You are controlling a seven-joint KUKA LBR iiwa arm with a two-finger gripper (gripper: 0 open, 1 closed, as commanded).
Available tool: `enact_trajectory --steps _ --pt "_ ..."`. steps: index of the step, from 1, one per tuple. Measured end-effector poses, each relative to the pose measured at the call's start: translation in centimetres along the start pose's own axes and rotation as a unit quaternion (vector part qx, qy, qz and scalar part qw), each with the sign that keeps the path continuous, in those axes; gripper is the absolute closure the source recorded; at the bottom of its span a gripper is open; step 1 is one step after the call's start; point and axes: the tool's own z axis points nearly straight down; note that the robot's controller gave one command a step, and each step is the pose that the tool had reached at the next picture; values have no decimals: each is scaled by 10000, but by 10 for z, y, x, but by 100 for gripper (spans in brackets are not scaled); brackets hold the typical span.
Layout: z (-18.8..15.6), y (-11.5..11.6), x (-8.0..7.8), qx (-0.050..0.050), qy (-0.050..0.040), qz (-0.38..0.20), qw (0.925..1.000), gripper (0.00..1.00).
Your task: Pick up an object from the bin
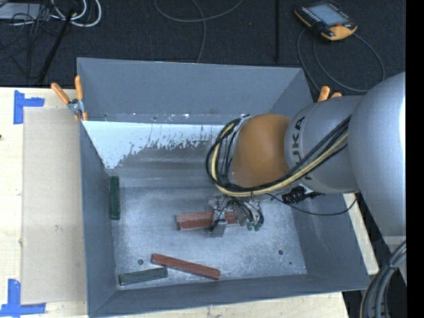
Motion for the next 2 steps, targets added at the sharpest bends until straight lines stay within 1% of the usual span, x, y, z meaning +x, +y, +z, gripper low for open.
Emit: enact_trajectory --steps 1,2 --pt "-6 0 2 3 30 -3 10000 100" --pt "-20 0 3 3 52 4 10000 100"
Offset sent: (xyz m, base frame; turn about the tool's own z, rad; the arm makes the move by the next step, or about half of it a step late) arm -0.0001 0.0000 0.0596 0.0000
